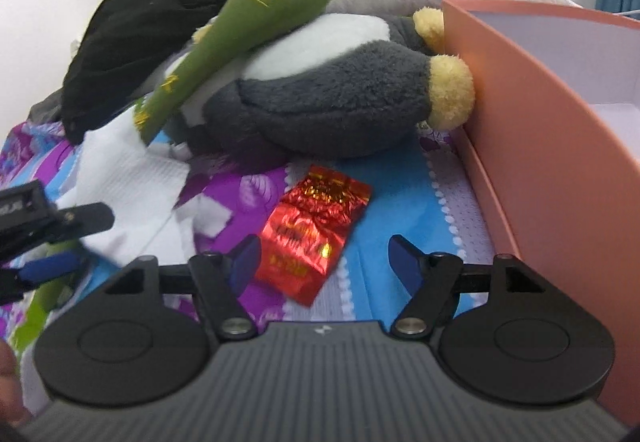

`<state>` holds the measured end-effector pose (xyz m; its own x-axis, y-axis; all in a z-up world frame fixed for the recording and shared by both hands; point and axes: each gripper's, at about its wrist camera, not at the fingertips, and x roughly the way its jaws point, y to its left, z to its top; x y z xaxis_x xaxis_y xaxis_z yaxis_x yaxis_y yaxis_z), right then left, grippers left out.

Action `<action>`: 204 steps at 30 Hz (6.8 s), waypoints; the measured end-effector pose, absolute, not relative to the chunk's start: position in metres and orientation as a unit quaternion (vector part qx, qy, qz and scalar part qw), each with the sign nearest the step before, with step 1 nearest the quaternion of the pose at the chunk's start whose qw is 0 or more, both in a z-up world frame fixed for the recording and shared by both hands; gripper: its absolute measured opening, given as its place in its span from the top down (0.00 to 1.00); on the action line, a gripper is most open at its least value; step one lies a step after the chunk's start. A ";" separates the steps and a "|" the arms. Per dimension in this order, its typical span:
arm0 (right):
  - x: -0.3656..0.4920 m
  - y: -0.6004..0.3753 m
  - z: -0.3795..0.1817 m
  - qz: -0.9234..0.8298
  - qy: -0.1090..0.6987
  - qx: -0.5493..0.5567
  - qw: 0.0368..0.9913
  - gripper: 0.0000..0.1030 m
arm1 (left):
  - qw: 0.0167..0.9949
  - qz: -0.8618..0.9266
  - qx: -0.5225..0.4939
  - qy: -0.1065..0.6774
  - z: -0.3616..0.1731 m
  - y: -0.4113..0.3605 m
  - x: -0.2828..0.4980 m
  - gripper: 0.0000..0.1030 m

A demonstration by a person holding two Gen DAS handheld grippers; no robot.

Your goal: Organize soft objects

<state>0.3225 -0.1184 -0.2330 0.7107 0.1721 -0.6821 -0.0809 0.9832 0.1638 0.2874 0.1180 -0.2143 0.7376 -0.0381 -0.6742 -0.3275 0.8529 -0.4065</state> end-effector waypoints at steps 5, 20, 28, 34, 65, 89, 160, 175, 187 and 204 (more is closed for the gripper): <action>0.343 -0.114 -0.243 0.065 0.385 0.070 0.918 0.30 | 0.898 0.068 -0.268 0.342 -0.220 0.117 0.293 0.36; 0.355 -0.090 -0.246 0.056 0.380 0.004 0.923 0.60 | 0.905 0.049 -0.274 0.322 -0.226 0.113 0.288 0.93; 0.335 -0.103 -0.222 0.069 0.373 0.014 0.925 0.89 | 0.905 0.043 -0.284 0.314 -0.208 0.106 0.266 0.93; 0.311 -0.112 -0.212 0.087 0.378 0.031 0.921 0.92 | 0.907 0.035 -0.284 0.310 -0.194 0.098 0.241 0.93; 0.187 -0.137 -0.204 0.118 0.476 0.111 0.865 0.90 | 0.860 0.044 -0.312 0.402 -0.210 0.103 0.119 0.92; 0.185 -0.097 -0.182 0.144 0.403 -0.072 0.901 0.45 | 0.885 0.045 -0.131 0.445 -0.220 0.072 0.129 0.33; 0.145 -0.169 -0.099 0.138 0.353 0.020 0.925 0.76 | 0.926 -0.040 -0.119 0.357 -0.108 0.015 0.116 0.90; 0.169 -0.229 -0.010 0.113 0.246 0.027 0.962 0.76 | 0.942 -0.131 -0.122 0.283 0.001 -0.044 0.166 0.90; 0.207 -0.294 0.005 0.030 0.227 0.003 0.973 0.76 | 0.923 -0.201 -0.089 0.315 0.027 -0.134 0.244 0.89; 0.267 -0.356 -0.110 -0.016 0.392 0.038 0.919 0.76 | 0.872 -0.202 -0.019 0.447 -0.071 -0.213 0.345 0.89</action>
<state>0.2671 -0.3564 -0.1096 0.6915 0.0003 -0.7224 0.0595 0.9966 0.0574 0.3447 -0.2128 -0.0706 0.5198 -0.3683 -0.7708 0.3348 0.9179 -0.2129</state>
